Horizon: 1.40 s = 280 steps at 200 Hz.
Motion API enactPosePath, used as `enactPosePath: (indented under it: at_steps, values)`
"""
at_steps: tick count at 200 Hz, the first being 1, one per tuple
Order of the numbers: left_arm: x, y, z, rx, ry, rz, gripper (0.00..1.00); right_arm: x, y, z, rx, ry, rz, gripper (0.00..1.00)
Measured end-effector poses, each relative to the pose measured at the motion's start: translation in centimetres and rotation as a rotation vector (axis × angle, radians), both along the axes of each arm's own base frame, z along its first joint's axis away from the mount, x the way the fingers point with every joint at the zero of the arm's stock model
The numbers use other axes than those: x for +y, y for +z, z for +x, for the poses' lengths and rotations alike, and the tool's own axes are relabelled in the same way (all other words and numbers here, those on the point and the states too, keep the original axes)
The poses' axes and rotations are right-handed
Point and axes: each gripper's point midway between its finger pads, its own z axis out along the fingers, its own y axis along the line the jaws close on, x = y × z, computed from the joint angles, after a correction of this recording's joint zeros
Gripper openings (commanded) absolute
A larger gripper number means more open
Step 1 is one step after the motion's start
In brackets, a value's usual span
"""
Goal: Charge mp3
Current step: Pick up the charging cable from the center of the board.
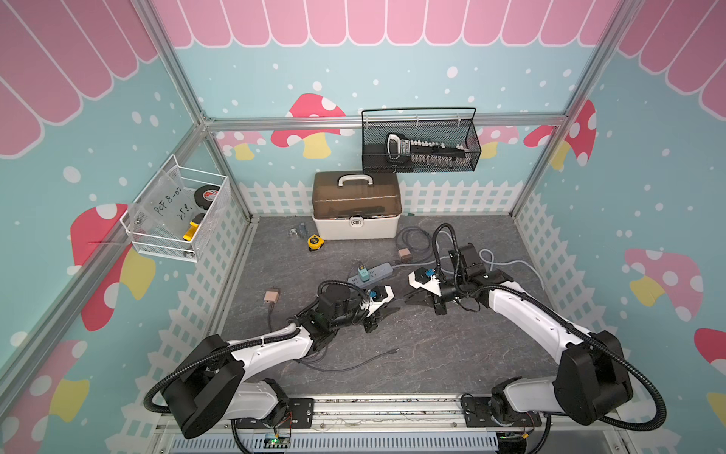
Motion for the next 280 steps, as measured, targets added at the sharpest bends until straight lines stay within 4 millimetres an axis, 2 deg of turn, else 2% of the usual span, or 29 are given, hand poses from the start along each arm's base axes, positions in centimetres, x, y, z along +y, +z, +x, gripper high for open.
enactPosePath:
  at_steps: [57,132,175,208,216,246,280]
  values:
    - [-0.7,0.7,0.1,0.0,-0.021,-0.068,0.24,-0.2,-0.2,-0.6,0.043,0.008,-0.015,0.0]
    - [-0.9,0.5,-0.1,0.011,-0.041,-0.079,0.1,-0.2,0.2,-0.7,0.047,0.012,-0.016,0.0]
    - [-1.0,0.5,-0.1,0.012,-0.044,-0.08,0.07,-0.2,0.1,-0.8,0.051,0.013,-0.017,0.0]
    - [-1.0,0.5,-0.1,0.013,-0.048,-0.08,0.03,-0.2,-0.1,-0.5,0.069,-0.005,-0.025,0.3]
    - [-1.0,0.4,-0.1,0.014,-0.047,-0.078,0.03,-0.2,-0.2,-0.3,0.078,-0.017,-0.031,0.35]
    - [-0.5,-0.2,0.3,0.032,-0.033,-0.052,0.02,-0.6,-0.7,1.1,0.102,-0.095,-0.057,0.44]
    - [1.5,-0.2,2.3,0.04,0.039,-0.015,0.02,-2.2,-0.9,3.6,0.127,-0.236,-0.077,0.51]
